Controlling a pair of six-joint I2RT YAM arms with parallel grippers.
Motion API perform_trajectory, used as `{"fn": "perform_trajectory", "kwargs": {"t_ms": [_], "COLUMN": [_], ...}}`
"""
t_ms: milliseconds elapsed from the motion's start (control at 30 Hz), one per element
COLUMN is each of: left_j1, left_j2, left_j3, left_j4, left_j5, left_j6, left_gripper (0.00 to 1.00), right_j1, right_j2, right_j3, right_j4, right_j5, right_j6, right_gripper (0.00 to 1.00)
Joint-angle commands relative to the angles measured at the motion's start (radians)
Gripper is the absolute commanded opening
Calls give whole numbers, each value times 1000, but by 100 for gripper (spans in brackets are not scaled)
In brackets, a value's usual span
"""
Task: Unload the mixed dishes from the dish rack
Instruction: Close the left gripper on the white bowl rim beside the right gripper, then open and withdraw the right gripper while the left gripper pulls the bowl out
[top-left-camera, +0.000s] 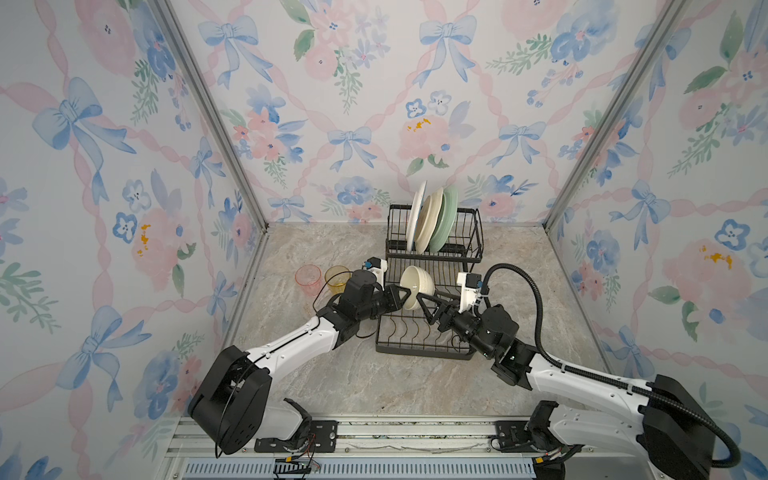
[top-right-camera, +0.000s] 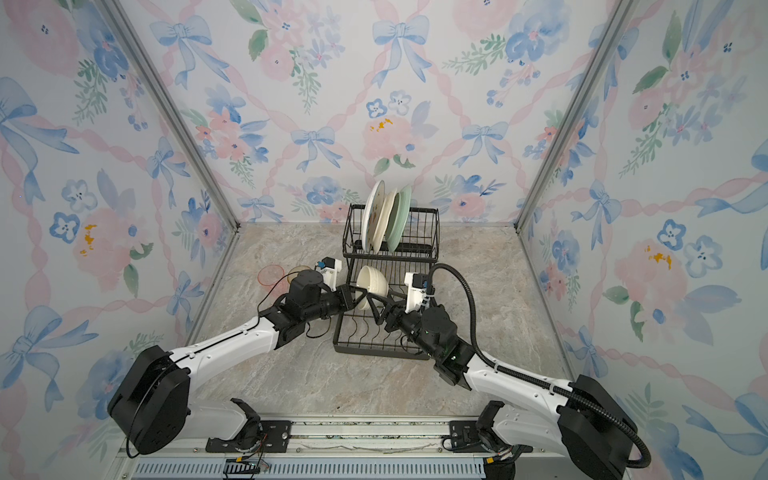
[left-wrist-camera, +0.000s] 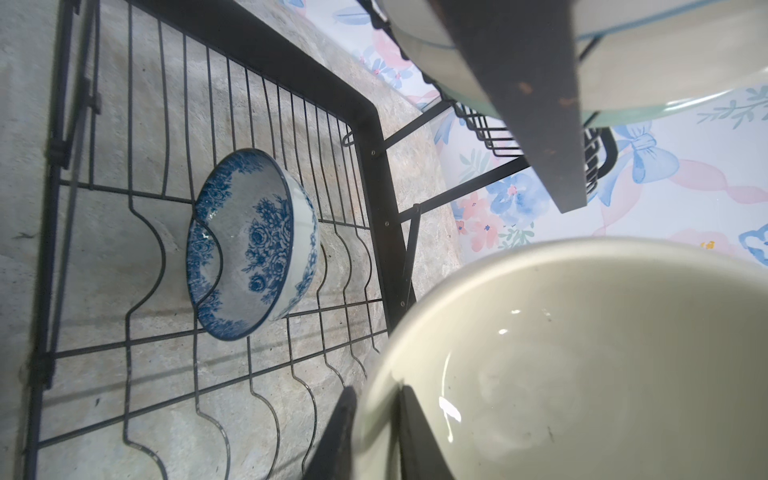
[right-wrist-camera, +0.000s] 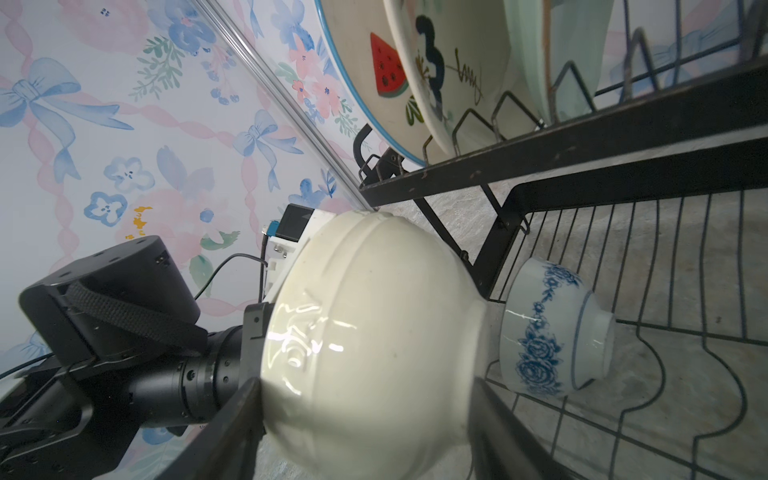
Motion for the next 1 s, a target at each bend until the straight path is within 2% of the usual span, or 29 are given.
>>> {"fn": "perform_trajectory", "kwargs": {"t_ms": [0,133,300,333,500,767,967], "left_j1": [-5,-6,-6,-5,-6,-5,-3], "left_j2": [-20,-22,-26,-28,-34,-65,-108], "left_j3": [-10,-10,-12,-13,-21,-39,-39], "left_j4": [29,37,38,39,39,27,-43], "left_j5": [22,31,32,32,25,17,-37], "left_j6": [1,-4,-4,-4,-4,1,33], "left_gripper": [19,18,1,0,0,0,0], "right_j1": [17,18,20,21,21,23,31], "right_j2": [-19,-15,-9,-7,-13,-63,-111], "right_j3": [11,11,15,16,16,12,13], "right_j4": [113,122,122,119,106,35,-43], "right_j5": [-29,-45,-51,-50,-41,0,43], "right_j6": [7,11,5,4,-5,-39,-94], "right_gripper": [72,72,74,75,80,99,97]}}
